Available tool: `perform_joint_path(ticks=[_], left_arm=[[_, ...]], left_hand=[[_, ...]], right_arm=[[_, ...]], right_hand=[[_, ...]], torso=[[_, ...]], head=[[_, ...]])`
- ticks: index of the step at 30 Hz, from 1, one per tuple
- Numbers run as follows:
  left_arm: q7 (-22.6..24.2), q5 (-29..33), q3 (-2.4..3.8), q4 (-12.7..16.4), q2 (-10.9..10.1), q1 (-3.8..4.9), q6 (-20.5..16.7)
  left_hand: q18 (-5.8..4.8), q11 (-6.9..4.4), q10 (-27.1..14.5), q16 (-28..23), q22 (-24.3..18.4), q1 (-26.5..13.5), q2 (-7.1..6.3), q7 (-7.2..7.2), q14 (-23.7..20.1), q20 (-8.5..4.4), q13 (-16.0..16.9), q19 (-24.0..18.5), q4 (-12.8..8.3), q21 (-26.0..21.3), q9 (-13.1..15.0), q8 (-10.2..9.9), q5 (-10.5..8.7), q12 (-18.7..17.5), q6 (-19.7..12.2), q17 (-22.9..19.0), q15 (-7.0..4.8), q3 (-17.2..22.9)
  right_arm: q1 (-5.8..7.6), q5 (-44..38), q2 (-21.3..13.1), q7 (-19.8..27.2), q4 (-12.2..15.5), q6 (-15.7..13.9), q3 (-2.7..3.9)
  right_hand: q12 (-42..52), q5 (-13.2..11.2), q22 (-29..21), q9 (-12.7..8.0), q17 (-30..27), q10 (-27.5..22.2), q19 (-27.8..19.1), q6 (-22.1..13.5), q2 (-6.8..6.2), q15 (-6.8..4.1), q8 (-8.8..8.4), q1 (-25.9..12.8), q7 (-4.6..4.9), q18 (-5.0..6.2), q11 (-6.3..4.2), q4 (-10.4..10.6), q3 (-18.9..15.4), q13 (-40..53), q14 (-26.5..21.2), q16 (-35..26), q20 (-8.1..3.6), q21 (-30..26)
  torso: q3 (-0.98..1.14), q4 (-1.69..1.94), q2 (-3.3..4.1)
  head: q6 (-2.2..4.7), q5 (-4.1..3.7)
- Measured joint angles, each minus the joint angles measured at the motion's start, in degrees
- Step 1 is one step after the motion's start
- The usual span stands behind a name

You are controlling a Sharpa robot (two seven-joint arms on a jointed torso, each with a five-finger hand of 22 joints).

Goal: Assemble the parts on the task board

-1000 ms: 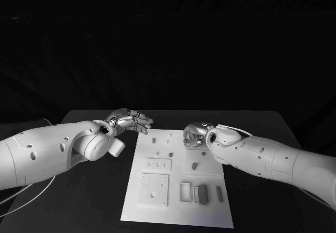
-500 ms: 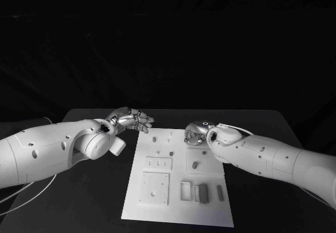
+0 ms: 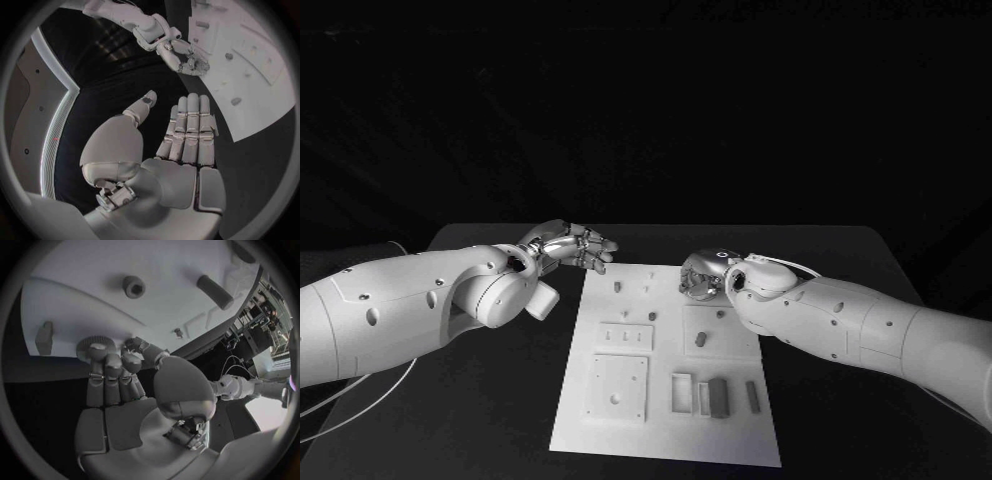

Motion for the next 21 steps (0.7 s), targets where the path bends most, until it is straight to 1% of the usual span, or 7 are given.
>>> perform_joint_path(ticks=[4, 8, 9, 19, 21], left_arm=[[0.0, 0.0, 0.0, 0.0, 0.07, 0.0, 0.0], [0.0, 0.0, 0.01, 0.0, 0.1, 0.0, 0.0], [-0.01, 0.0, 0.01, 0.0, 0.1, 0.0, 0.0], [-0.04, 0.0, 0.01, -0.03, 0.14, 0.02, 0.02], [-0.05, 0.0, 0.02, -0.04, 0.19, 0.02, 0.02]], left_hand=[[0.0, 0.0, 0.0, 0.0, 0.06, 0.0, 0.0, 0.0, 0.0, 0.0, 0.06, 0.0, 0.0, 0.0, 0.0, 0.0, 0.0, 0.0, 0.0, 0.0, 0.0, 0.0], [-0.01, 0.0, 0.0, 0.0, 0.05, 0.0, 0.0, 0.0, 0.0, 0.0, 0.06, 0.0, 0.0, 0.0, -0.01, 0.0, 0.0, 0.0, 0.0, 0.05, 0.0, 0.0], [-0.01, 0.0, 0.0, 0.0, 0.05, 0.0, 0.0, 0.0, 0.0, 0.0, 0.08, 0.0, 0.0, 0.0, 0.01, 0.0, 0.0, 0.0, 0.0, 0.05, 0.0, 0.0], [-0.01, 0.0, 0.0, 0.0, 0.05, 0.0, 0.0, 0.0, 0.0, 0.0, 0.16, 0.0, 0.0, 0.0, 0.05, -0.23, 0.0, -0.22, 0.0, 0.11, 0.0, 0.0], [-0.01, 0.0, 0.0, 0.0, 0.1, 0.0, 0.0, 0.0, 0.0, 0.0, 0.16, 0.0, 0.0, 0.0, 0.05, -0.23, 0.0, -0.22, 0.0, 0.12, 0.0, 0.0]], right_arm=[[-0.03, -0.07, 0.27, -0.05, -0.2, 0.03, 0.05], [-0.08, -0.13, 0.44, -0.07, -0.32, 0.03, 0.08], [-0.08, -0.14, 0.45, -0.07, -0.34, 0.02, 0.09], [-0.09, -0.29, 0.64, -0.16, -0.47, -0.02, 0.13], [-0.09, -0.42, 0.64, -0.23, -0.47, -0.02, 0.14]], right_hand=[[0.0, 0.0, 0.0, -0.07, 0.0, 0.01, 0.0, 0.0, -0.3, 0.0, 0.0, -0.3, 0.0, 0.0, 0.0, 0.16, 0.16, 0.0, 0.0, 0.0, 0.01, 0.22], [0.22, 0.0, -0.01, -0.09, 0.0, 0.01, 0.01, 0.0, -0.3, 0.0, 0.01, -0.3, -0.01, 0.0, -0.01, 0.16, 0.16, 0.0, 0.0, 0.0, 0.02, 0.22], [0.22, 0.0, -0.01, -0.09, -0.01, 0.01, 0.01, 0.02, -0.54, 0.0, 0.01, -0.54, -0.02, 0.0, -0.01, 0.25, 0.25, 0.0, 0.01, 0.0, 0.02, 0.22], [0.22, 0.0, -0.01, -0.18, -0.01, 0.11, -0.07, 0.13, -0.53, 0.0, 0.01, -0.53, -0.07, 0.0, -0.11, 0.57, 0.59, 0.0, 0.0, 0.22, 0.11, 0.46], [0.29, 0.0, -0.01, -0.14, 0.05, 0.32, -0.07, 1.36, -0.53, -0.07, 0.62, -0.53, -0.4, 0.0, -0.33, 0.3, 0.97, 0.0, 0.08, 0.22, 0.12, 0.57]], torso=[[-0.01, 0.02, 0.03], [-0.02, 0.05, 0.03], [-0.02, 0.06, 0.04], [-0.05, 0.05, 0.08], [-0.05, 0.03, 0.08]], head=[[-0.04, -0.01], [-0.08, -0.01], [-0.11, -0.01], [-0.3, 0.19], [-0.33, 0.2]])
